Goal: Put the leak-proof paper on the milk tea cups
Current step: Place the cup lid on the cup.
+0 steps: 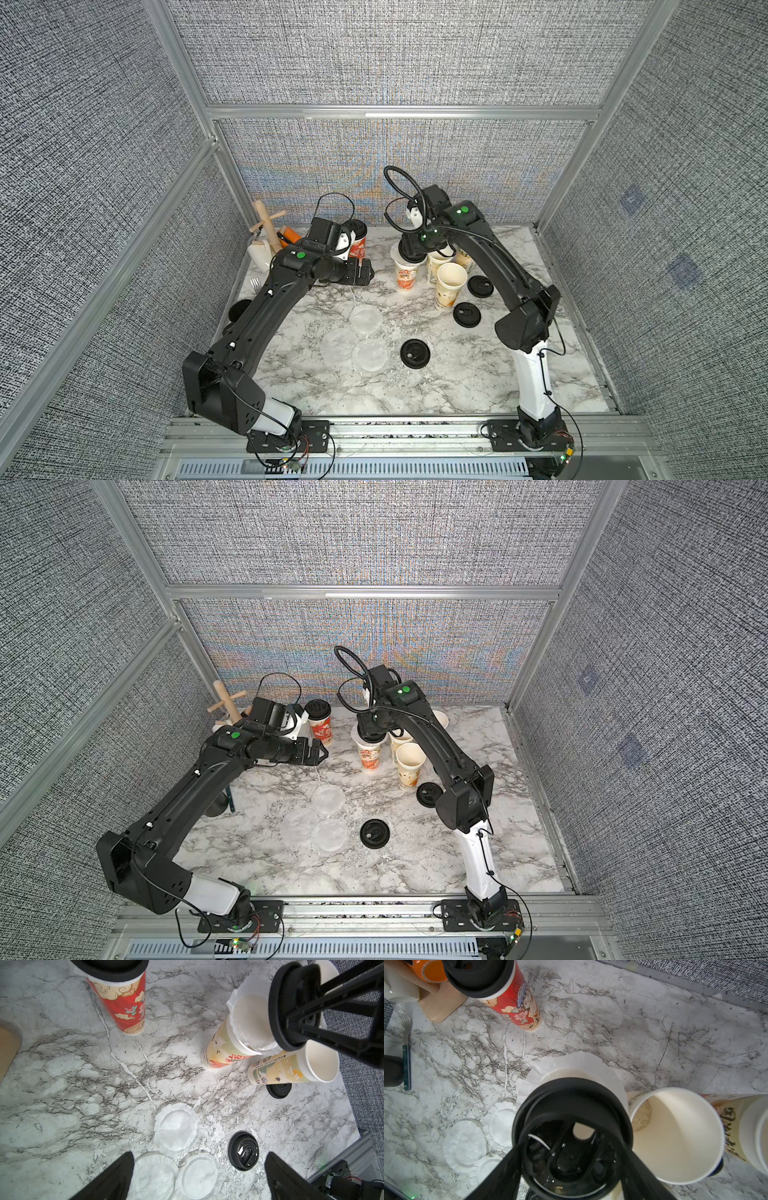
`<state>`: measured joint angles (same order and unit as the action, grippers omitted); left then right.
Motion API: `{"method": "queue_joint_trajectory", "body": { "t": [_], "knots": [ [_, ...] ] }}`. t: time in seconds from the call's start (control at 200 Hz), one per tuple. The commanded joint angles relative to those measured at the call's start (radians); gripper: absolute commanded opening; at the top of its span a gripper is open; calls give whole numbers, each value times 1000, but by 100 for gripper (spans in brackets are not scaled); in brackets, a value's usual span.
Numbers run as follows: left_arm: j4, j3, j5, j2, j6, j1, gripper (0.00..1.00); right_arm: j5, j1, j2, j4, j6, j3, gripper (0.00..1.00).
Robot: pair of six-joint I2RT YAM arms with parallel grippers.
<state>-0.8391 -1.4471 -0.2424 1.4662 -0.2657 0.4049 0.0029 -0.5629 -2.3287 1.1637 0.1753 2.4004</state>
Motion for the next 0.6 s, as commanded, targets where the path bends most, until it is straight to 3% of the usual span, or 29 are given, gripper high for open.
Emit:
{"method": "queue_joint_trajectory", "body": {
  "t": [0.0,0.596],
  "knots": [
    [-1,4,4,-6,10,-3,100,6,-2,-17,0,-5,16,70],
    [-10,7,12,-8,18,-11,100,-9,-6,-69,-3,-6,45,70]
  ]
}}
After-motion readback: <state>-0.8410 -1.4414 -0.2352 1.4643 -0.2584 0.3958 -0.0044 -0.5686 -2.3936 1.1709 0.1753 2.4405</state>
